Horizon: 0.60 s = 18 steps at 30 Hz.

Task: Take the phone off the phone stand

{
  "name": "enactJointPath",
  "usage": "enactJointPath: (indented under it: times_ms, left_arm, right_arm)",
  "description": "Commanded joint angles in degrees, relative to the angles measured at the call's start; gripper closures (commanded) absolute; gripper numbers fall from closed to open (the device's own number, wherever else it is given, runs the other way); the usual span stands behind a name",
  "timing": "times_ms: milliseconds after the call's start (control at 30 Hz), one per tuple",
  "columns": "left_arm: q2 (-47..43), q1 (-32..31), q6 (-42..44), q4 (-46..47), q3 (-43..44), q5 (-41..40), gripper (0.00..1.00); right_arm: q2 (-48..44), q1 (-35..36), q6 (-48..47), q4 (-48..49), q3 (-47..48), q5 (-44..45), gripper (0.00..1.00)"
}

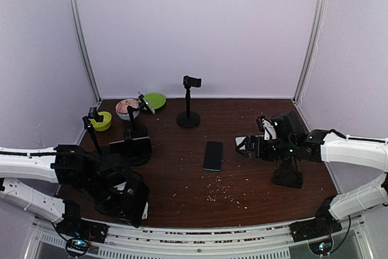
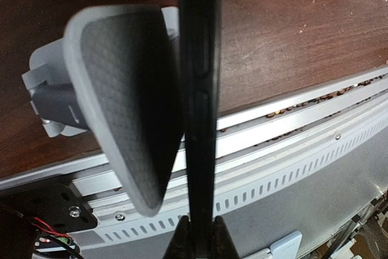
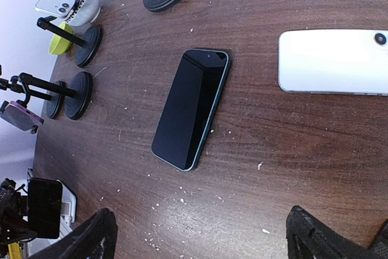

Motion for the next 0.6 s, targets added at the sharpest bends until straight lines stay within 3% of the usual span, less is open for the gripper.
enactJointPath:
  times_ms: [0,300,567]
  left_arm:
    - [-0.40,-0.23,1.22,-3.49,5.83,-3.64,1.00]
    - [0.09,-0.23,7.61,-3.74,12.62,-7.19,1.00]
    - [4.65,-0.14,18.58,-1.02,20.92,-12.33,1.00]
  right_arm:
    - [-0.90,0.36,0.63,1.73,-0.54,0.52,0.03]
    - [-2.50,0.35,0.61,1.15,-0.26,0.50,0.03]
    - [-7.50,0.35,-0.18,1.55,-2.47,1.72,0.03]
